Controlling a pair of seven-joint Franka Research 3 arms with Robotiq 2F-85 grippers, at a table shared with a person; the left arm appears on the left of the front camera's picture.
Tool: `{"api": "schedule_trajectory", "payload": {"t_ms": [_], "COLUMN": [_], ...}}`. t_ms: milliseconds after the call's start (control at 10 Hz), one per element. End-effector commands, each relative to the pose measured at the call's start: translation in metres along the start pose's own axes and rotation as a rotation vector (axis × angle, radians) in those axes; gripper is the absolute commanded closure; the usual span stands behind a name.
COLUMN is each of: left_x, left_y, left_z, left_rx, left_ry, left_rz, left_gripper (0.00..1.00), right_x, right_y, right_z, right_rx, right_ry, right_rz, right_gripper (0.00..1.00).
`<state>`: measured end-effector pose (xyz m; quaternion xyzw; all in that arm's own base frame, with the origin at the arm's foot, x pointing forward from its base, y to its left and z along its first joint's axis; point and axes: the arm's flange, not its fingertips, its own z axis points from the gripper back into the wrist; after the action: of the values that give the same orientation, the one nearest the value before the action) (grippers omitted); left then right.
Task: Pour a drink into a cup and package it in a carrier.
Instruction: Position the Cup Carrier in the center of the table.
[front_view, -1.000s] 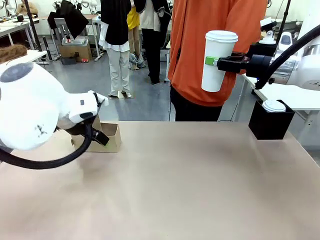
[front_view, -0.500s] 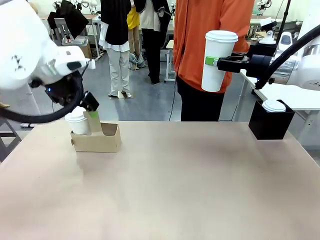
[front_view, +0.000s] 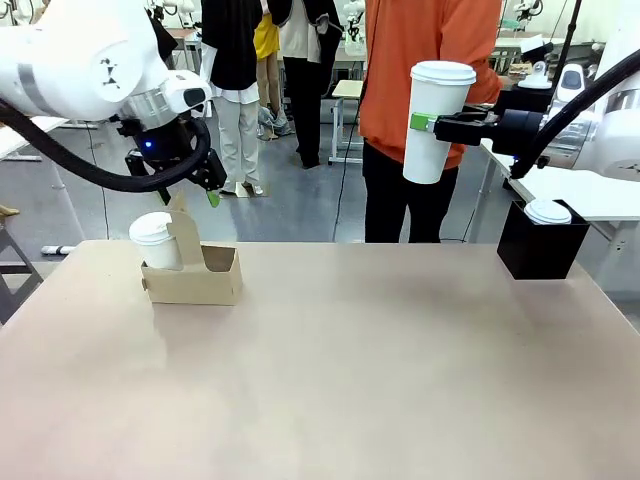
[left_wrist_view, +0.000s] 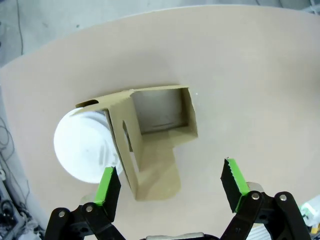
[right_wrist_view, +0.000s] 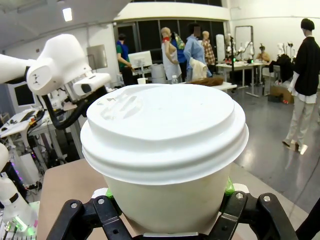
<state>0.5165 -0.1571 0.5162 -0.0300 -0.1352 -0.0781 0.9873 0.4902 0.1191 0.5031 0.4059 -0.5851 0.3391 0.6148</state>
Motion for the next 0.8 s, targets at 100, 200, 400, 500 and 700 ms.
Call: {"api": "schedule_trajectory", "payload": {"t_ms": [100,200,400,500,700], "left_x": [0.013,0.015,0.018,0.018,0.019], "left_y": [0.009,0.013,0.018,0.020,0.021], "left_z": [-0.007,-0.010,-0.016,-0.017,-0.016], "left_rx": [0.079,0.079,0.103,0.103,0.106], "left_ry": [0.032,0.032,0.013,0.011,0.010], "left_rz": [0.081,0.091,0.098,0.104,0.113], "left_gripper": [0.00,0.00,0.58,1.00,1.00], "right_x": [0.006,0.006,0.006,0.006,0.006], "right_y": [0.002,0.002,0.002,0.002,0.002], "right_z": [-0.002,-0.002,-0.002,-0.002,-0.002], "right_rx": [-0.013,-0.013,-0.013,-0.013,-0.013], "right_ry": [0.004,0.004,0.004,0.004,0.004], "right_rz": [0.013,0.013,0.013,0.013,0.013], "right_gripper": [0.18,0.18,0.18,0.18,0.18]}}
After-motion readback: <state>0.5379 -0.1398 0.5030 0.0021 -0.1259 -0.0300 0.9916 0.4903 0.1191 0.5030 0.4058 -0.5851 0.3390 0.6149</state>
